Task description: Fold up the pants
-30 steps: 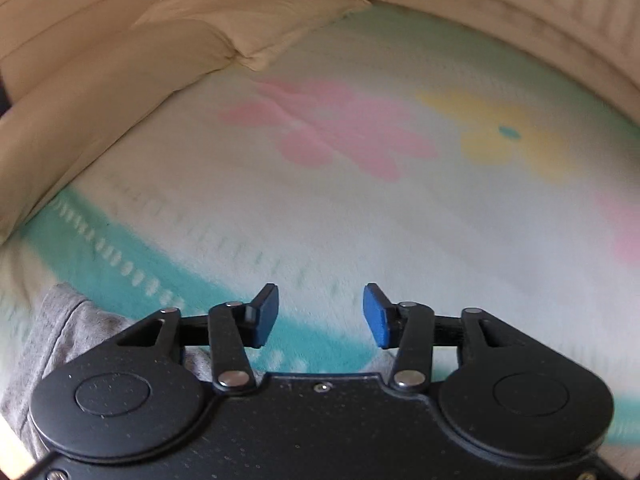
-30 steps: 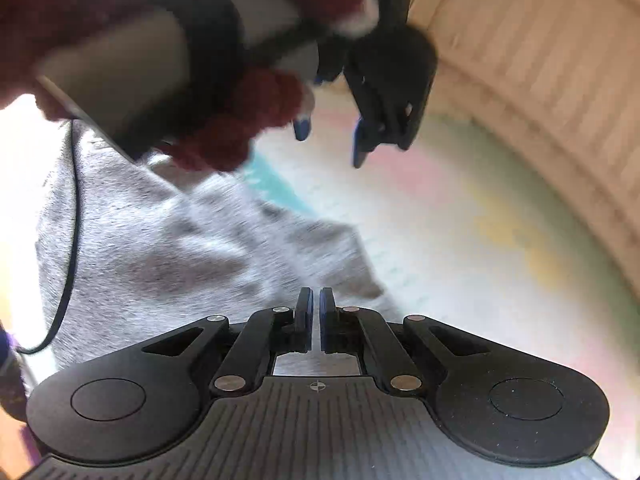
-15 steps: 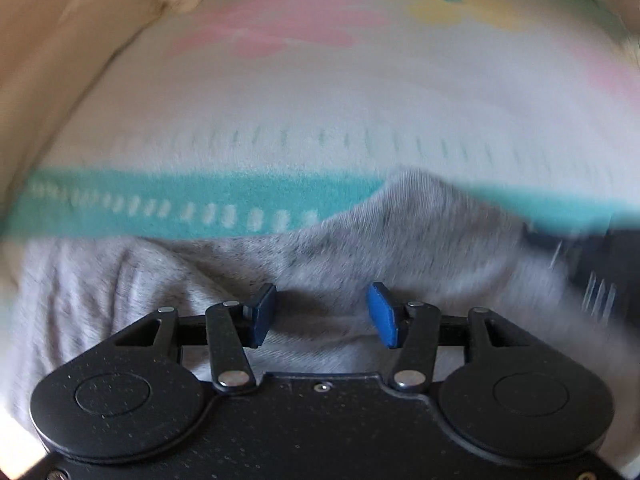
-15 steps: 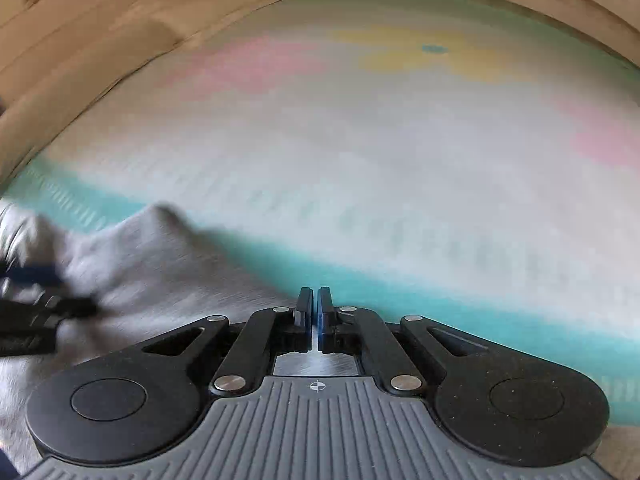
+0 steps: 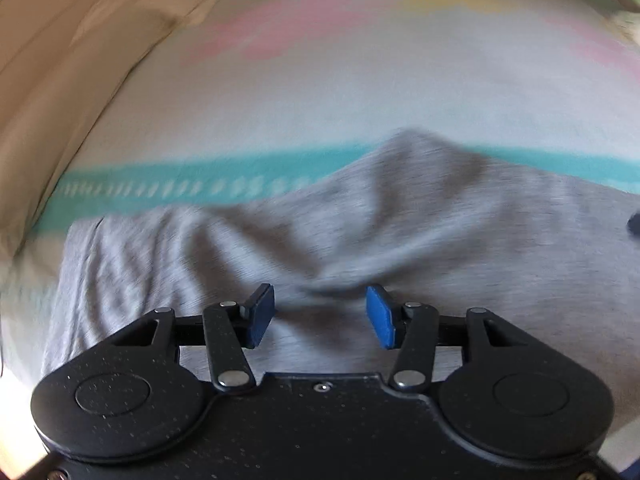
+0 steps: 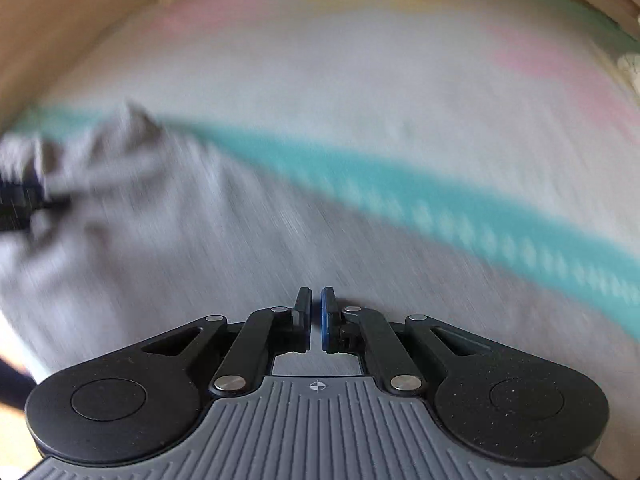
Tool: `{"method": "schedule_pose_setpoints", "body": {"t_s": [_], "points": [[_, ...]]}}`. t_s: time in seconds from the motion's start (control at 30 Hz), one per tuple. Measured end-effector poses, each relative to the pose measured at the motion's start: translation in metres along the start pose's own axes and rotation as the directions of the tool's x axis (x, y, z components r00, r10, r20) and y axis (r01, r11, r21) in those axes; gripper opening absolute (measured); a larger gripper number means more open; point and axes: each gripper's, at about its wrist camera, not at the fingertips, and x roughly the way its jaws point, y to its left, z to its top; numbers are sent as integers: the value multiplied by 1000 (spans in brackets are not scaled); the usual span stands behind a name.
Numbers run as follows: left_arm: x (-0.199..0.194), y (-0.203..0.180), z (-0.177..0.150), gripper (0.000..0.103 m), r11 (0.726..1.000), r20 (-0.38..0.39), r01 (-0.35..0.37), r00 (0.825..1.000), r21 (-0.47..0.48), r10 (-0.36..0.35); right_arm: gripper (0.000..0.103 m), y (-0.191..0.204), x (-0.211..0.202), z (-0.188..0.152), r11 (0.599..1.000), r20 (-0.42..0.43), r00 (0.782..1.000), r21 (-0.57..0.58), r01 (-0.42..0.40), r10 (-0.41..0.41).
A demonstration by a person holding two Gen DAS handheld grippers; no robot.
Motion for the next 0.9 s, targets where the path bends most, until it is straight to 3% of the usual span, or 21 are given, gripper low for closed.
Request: {"method": "schedule_pose_setpoints", "body": {"t_s": [0.07, 0.2, 0.3, 0.4, 0.47, 0.5, 0.53, 0.6, 0.63, 0.67, 0.7, 0.77, 0.9], "points": [[-10, -21, 1, 57, 998, 29, 48, 998, 49, -49, 5, -21, -12, -12, 999, -14, 1000, 37, -15, 16], [-23, -72, 3, 57, 980, 68, 109, 990, 165, -121, 5, -73, -34, -43, 982, -49, 994, 153, 107, -101], [-26, -105, 7, 57, 961, 71, 171, 979, 218, -191, 5, -125, -53, -64, 918, -61, 981, 345, 196, -187], [-31, -139, 4, 57, 940, 65, 205, 971, 274, -231, 6, -168, -75, -86, 818, -45, 962, 516, 254, -270], [-36, -160, -3, 57, 925, 60, 210, 969, 316, -240, 8, -195, -90, -101, 739, -1, 956, 634, 228, -294], [-35, -167, -4, 57, 918, 52, 219, 967, 332, -249, 15, -207, -97, -109, 690, 24, 952, 694, 205, -306], [-33, -171, -6, 58, 911, 40, 232, 964, 342, -261, 23, -220, -105, -119, 632, 46, 947, 754, 177, -319], [-30, -180, -5, 58, 902, 2, 260, 961, 346, -278, 27, -247, -119, -138, 509, 71, 935, 852, 124, -346], [-25, -183, -7, 58, 899, -24, 270, 960, 346, -279, 27, -254, -122, -146, 471, 72, 930, 875, 114, -360], [-21, -187, -8, 59, 895, -64, 277, 960, 350, -272, 27, -259, -125, -150, 460, 74, 926, 881, 114, -371], [-14, -190, -10, 60, 893, -93, 280, 960, 353, -264, 27, -260, -127, -150, 471, 81, 920, 874, 119, -383], [-13, -189, -9, 68, 902, -76, 265, 964, 342, -254, 27, -252, -125, -141, 530, 117, 911, 839, 122, -396], [-7, -184, -4, 69, 910, -110, 300, 954, 287, -280, 24, -230, -106, -101, 721, 210, 936, 691, 62, -282]]}}
